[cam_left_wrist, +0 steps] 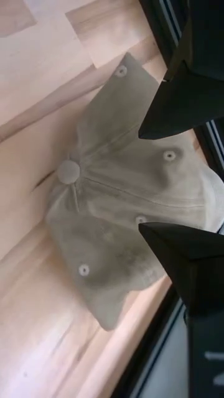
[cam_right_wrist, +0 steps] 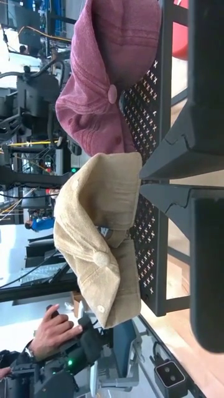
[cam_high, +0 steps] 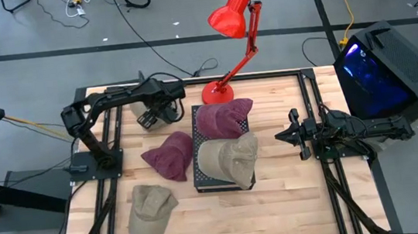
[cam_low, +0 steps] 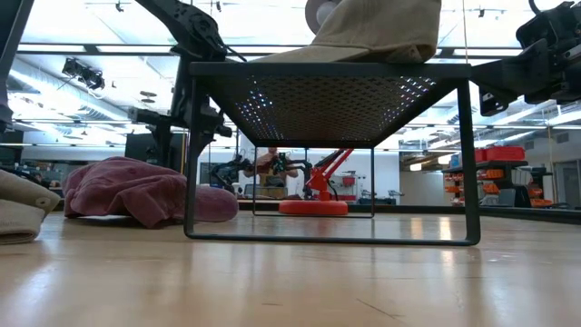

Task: Pick & Place hat
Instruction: Stack the top brown cap on top of the brown cap on the shelf

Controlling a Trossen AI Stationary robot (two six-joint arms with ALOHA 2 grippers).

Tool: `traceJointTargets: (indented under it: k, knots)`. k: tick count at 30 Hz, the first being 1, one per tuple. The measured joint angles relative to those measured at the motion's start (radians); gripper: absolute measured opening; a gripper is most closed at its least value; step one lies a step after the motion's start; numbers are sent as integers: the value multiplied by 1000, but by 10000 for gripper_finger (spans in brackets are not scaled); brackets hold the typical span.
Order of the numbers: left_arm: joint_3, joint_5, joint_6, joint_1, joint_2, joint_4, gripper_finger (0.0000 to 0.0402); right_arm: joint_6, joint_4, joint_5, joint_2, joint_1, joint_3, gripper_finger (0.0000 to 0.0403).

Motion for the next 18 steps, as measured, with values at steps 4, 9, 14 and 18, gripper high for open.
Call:
traceJointTargets:
  k: [4,9,14,18]
  knots:
    - [0,1,0,4,22,1,236,0,0,0,0,0,0,27]
    - [0,16,-1,21,44,4,236,0,0,0,0,0,0,27]
    - [0,19,19,28,58,9,236,0,0,0,0,0,0,27]
    - [0,19,90,31,58,32,236,0,0,0,0,0,0,27]
